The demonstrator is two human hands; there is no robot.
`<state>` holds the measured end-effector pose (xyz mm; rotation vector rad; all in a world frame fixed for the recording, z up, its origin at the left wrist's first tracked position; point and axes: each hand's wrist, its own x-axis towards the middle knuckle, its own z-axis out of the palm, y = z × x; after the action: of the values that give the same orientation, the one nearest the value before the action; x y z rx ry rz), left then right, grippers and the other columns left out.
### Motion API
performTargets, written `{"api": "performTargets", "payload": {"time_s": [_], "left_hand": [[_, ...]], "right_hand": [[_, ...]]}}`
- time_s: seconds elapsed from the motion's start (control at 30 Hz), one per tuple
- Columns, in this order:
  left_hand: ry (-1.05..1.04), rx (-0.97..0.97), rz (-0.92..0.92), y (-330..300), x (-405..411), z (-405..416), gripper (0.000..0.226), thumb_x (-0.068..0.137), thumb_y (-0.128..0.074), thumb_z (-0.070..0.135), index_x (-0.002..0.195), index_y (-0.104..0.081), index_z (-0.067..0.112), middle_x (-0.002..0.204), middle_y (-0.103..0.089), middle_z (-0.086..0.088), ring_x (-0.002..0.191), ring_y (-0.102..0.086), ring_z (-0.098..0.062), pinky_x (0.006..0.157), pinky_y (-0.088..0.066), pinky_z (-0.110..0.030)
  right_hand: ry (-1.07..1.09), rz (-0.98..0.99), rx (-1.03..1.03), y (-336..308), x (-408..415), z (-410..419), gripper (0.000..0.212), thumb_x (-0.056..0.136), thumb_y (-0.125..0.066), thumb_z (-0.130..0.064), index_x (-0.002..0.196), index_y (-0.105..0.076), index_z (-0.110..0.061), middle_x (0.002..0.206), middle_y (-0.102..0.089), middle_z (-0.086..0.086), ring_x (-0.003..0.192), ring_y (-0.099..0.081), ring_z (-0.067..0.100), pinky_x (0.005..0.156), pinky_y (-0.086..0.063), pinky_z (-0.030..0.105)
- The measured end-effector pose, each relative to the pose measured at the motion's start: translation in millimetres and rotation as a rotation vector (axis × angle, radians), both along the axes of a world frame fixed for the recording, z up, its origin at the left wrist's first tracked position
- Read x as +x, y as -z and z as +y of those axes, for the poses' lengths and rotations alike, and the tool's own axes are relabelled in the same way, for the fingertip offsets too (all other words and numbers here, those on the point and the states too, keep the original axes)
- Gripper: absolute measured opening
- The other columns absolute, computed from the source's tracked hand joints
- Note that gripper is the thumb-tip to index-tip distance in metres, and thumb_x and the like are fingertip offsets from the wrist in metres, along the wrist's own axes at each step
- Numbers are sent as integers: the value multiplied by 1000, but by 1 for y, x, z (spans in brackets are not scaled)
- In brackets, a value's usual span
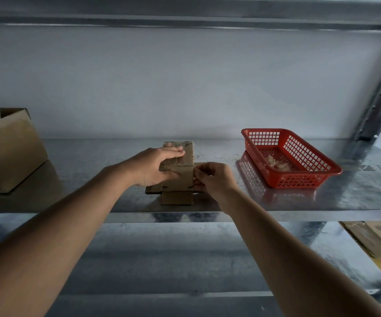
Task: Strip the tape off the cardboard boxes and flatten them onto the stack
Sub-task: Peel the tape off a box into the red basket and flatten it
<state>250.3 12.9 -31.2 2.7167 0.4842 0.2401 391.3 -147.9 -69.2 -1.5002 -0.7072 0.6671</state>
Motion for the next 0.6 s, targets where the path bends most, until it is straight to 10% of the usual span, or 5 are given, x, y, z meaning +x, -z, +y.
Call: {"api": "performTargets", "payload": {"time_s": [0.2, 0.6], "left_hand": [[-7, -6, -2, -5, 1, -2, 82, 89, -77, 44, 159, -36, 35, 166, -23, 24, 154, -8, 5, 129, -8, -31], [-49, 125, -57, -1, 9, -15, 78, 92, -75, 41, 159, -39, 24, 168, -28, 5, 157, -19, -12, 126, -13, -29]], "right_hand": [[34, -671, -190, 10, -4, 6, 17, 102, -41, -6, 97, -48, -21, 97, -59, 5, 90, -59, 27, 78, -57, 53], [33, -1013, 128, 11, 2, -15, 21, 99, -41, 7, 91, -40, -11, 86, -48, 8, 73, -46, 26, 61, -41, 41]]}}
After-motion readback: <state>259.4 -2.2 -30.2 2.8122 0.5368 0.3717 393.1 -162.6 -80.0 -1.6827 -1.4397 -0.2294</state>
